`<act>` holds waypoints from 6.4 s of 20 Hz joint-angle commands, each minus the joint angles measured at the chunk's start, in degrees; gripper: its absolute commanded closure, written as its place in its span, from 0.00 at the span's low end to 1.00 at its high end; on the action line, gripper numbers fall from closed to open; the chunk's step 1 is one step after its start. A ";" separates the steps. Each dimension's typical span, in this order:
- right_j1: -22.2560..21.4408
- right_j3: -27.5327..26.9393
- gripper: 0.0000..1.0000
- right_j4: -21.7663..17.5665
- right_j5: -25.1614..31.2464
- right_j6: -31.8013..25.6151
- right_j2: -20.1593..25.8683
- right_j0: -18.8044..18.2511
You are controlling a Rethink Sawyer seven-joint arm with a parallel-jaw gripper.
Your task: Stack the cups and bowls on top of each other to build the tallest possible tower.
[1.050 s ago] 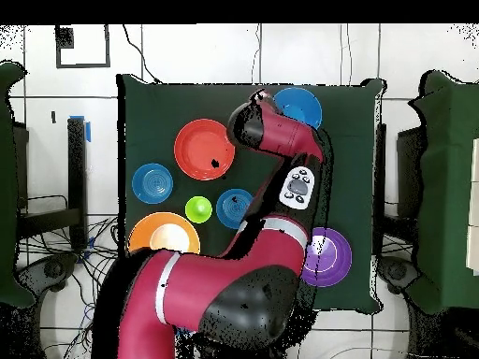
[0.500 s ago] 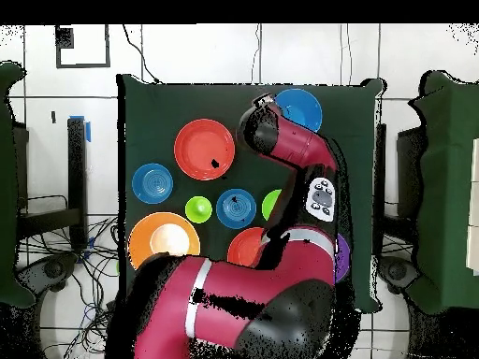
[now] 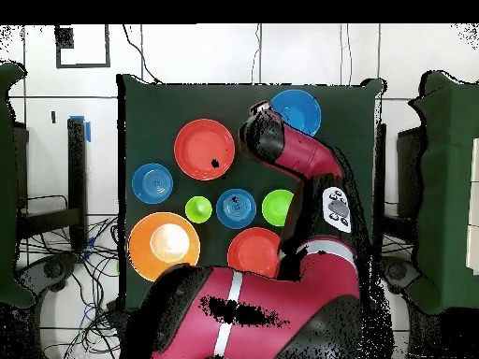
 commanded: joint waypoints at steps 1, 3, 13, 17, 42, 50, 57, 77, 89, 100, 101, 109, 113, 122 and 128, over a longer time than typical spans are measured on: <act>-2.75 7.53 0.00 -5.63 1.06 -4.04 10.21 -1.24; -3.37 7.99 0.00 -5.98 1.36 -3.48 9.92 -1.09; -8.32 14.35 0.00 -7.10 13.52 0.20 -1.35 5.03; -11.39 19.58 0.00 -7.23 13.28 -0.18 -1.67 4.68; -10.61 28.08 0.00 -9.97 22.41 -0.95 -4.49 6.15; -8.13 32.51 0.00 -10.72 17.72 0.32 -3.17 6.02; -5.81 35.27 0.00 -11.94 12.03 0.59 -2.24 4.74; -5.64 36.65 0.00 -13.87 9.53 0.55 -2.35 3.02; -14.87 40.71 0.00 -12.82 14.09 -0.29 -1.01 1.82; -15.68 41.40 0.00 -13.86 13.56 -0.96 -1.39 1.18; -15.18 41.24 0.00 -14.01 13.17 -0.99 -1.46 1.02; -8.35 39.64 0.00 -17.34 7.12 0.00 -3.59 0.89; -7.55 39.31 0.00 -18.69 6.81 0.99 -4.86 1.77; -4.35 40.52 0.00 -18.84 2.10 3.62 -3.93 1.73; -3.24 40.80 0.00 -16.78 1.11 4.26 -1.52 1.22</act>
